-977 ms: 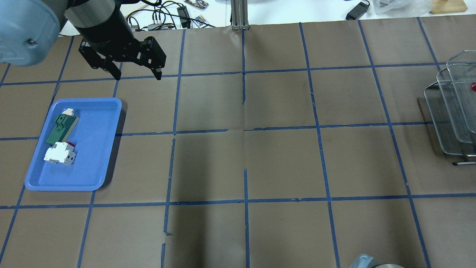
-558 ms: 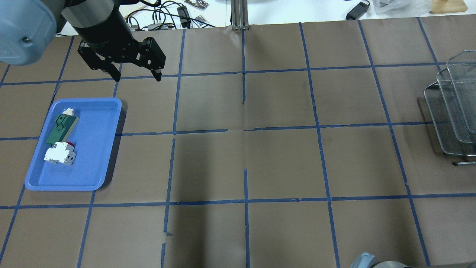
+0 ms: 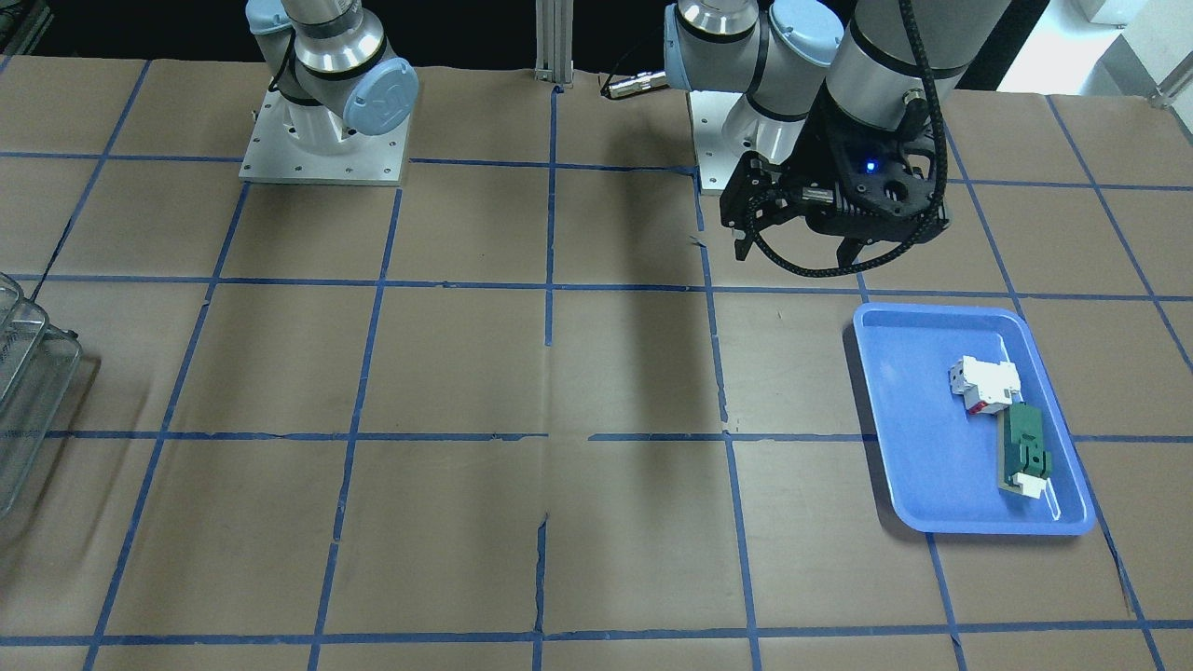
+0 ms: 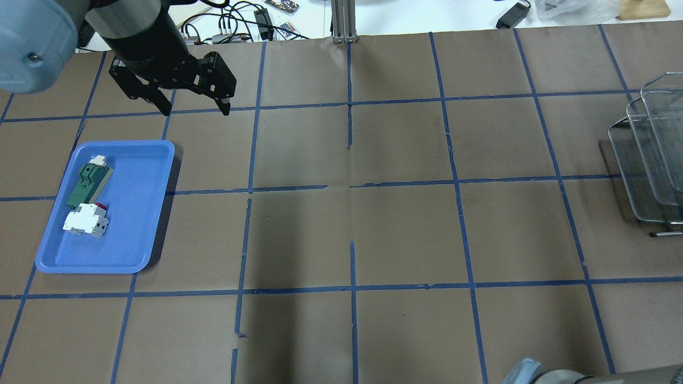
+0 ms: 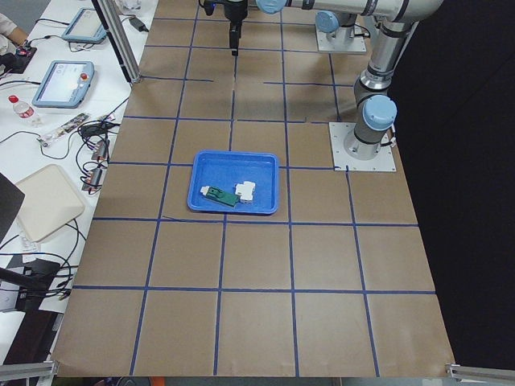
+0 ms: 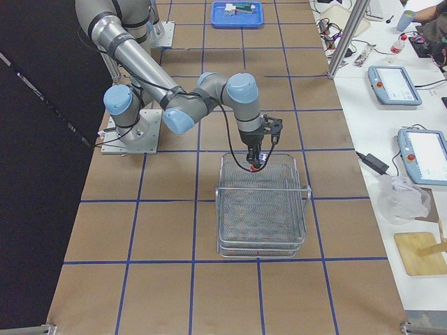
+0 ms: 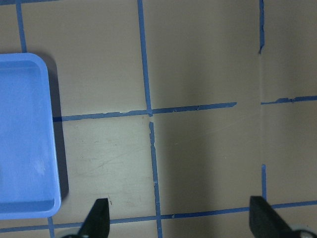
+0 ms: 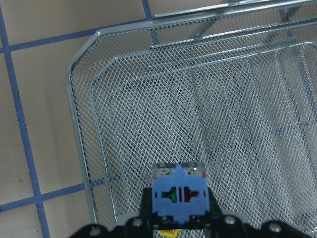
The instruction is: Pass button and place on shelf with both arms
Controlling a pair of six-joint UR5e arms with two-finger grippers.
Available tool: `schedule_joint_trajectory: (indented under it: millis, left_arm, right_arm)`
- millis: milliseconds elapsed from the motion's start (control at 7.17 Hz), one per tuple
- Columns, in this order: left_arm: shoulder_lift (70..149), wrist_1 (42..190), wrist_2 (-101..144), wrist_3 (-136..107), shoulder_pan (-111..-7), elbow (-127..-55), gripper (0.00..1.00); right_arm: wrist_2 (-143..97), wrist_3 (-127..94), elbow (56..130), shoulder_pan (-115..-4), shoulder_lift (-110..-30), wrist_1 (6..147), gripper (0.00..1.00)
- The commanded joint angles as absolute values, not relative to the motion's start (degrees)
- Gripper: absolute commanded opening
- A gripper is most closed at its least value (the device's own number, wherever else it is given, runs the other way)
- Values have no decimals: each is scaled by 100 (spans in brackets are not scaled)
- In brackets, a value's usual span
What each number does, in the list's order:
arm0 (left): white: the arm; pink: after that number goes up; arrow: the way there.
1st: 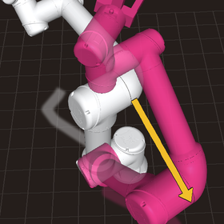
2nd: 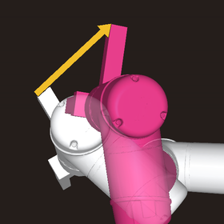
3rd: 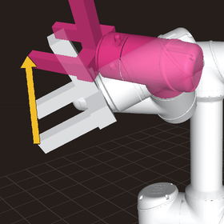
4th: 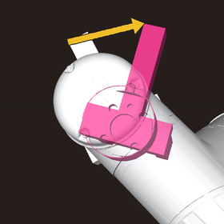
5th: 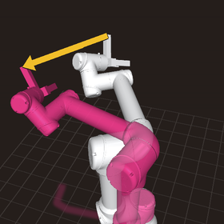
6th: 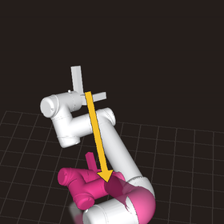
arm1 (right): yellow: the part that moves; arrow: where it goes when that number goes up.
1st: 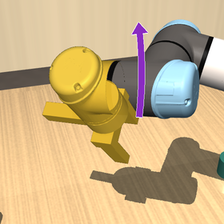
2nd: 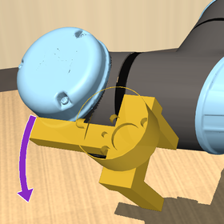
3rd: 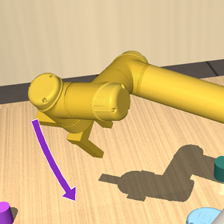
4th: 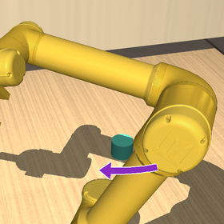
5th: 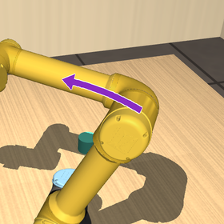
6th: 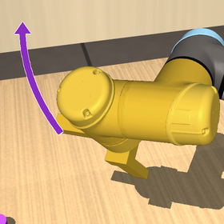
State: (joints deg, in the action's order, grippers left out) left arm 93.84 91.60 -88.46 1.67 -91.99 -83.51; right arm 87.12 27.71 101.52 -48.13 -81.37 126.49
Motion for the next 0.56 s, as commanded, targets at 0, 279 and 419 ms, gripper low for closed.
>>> schedule_joint_trajectory:
  millis: [0,279,419]
  left_arm:
    - [9387,9158,-8842,167,-9202,-8358,100]
    - [9378,9158,-8894,202,-9193,-8350,100]
    - [9387,9150,-8895,202,-9193,-8358,100]
  right_arm:
    - [8728,2777,10151,-4808,-8095,12647,85]
    - [8745,2777,10151,-4808,-8103,12578,100]
    - [8754,2769,10151,-4808,-8156,12525,100]
